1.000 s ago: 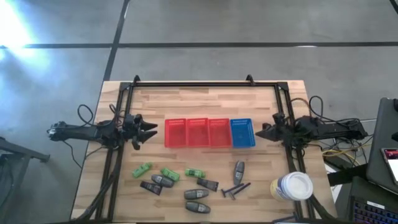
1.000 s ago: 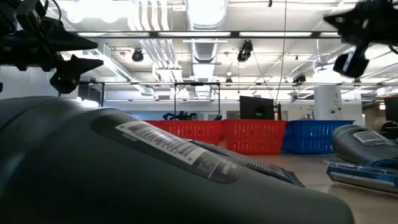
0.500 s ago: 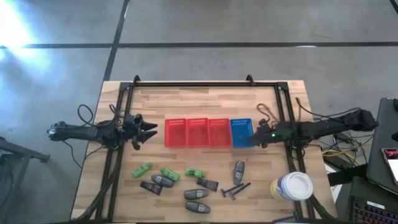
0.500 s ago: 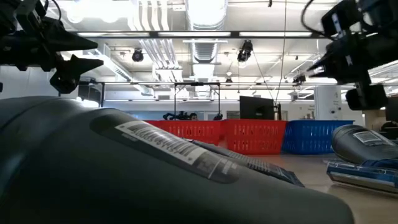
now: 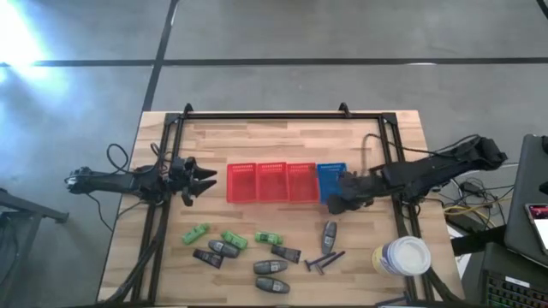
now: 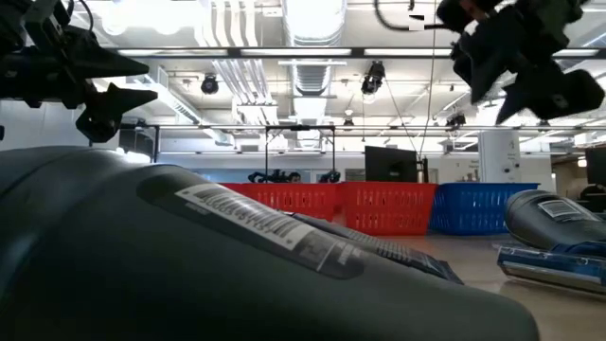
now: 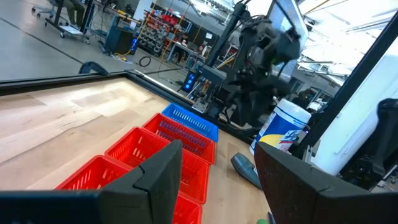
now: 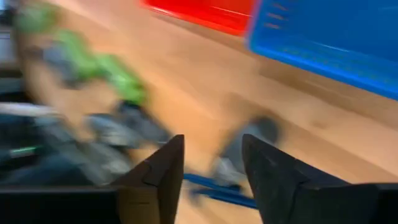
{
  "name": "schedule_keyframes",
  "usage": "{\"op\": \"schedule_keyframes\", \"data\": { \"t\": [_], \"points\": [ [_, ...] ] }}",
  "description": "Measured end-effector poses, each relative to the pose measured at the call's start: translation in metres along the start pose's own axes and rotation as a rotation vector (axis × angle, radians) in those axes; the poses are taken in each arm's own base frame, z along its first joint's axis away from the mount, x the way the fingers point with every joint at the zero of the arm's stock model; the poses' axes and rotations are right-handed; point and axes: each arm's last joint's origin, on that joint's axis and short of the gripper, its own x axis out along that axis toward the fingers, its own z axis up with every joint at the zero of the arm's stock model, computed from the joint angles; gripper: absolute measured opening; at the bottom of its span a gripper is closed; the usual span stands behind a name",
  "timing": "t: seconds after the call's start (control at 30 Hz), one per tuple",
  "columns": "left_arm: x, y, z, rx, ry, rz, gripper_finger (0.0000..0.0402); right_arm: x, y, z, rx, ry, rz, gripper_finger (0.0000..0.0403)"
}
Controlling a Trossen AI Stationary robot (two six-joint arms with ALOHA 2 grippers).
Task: Pick & Place Travel size toiletries
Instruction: Put the black deodorant into the left red bin
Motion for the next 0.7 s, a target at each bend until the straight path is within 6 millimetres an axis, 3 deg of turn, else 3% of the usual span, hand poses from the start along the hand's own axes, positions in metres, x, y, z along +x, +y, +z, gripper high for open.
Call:
{"op": "schedule_keyframes", "data": {
  "t": [0.3, 0.5, 0.7],
  "points": [
    [0.0, 0.0, 0.0, 0.0, 0.0, 0.0, 0.0207, 0.02, 0.047, -0.02, -0.049, 0.058, -0.257, 0.0237],
    [0.0, 0.0, 0.0, 0.0, 0.0, 0.0, 0.0207, 0.046, 0.054, -0.036, -0.014, 0.071, -0.371, 0.0274],
    [0.0, 0.0, 0.0, 0.0, 0.0, 0.0, 0.0207, 0.063, 0.046, -0.039, 0.096, 0.074, -0.428, 0.0299]
  ]
}}
